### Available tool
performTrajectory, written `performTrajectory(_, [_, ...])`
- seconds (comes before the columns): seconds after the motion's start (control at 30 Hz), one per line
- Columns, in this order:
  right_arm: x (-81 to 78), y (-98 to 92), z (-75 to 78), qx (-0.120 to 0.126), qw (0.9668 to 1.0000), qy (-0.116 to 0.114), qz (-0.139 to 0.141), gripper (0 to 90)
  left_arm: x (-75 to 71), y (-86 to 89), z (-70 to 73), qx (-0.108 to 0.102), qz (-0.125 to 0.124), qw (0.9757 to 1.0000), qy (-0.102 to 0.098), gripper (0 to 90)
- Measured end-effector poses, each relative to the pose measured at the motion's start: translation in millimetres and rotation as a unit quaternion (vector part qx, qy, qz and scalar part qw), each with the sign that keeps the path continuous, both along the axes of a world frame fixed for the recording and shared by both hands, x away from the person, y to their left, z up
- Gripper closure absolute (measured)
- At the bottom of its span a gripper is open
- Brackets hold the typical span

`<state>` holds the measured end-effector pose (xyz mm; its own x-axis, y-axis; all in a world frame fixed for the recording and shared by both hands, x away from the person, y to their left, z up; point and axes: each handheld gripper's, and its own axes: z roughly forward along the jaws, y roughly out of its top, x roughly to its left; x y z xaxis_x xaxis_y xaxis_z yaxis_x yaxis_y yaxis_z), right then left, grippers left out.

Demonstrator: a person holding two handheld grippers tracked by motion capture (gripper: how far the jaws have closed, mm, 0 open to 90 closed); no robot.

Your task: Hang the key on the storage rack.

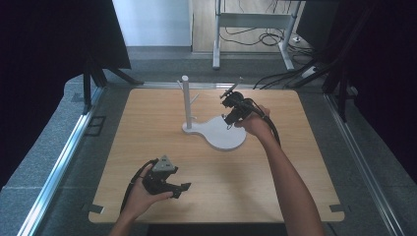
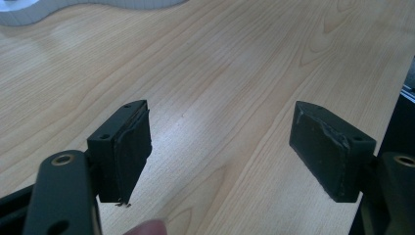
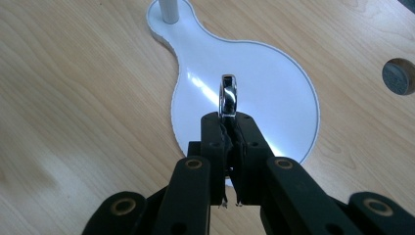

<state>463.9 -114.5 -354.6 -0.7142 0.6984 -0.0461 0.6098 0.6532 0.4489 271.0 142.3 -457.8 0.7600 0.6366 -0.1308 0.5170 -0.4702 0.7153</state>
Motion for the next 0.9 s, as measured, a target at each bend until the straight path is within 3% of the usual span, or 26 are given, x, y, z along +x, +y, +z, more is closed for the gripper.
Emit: performTrajectory(0.9, [32.5, 29.9, 7.1, -0.004, 1.0000, 0.000, -0.001, 84.4, -0.3, -3.0, -2.2, 0.000, -0.007, 1.0000, 0.005, 23.9])
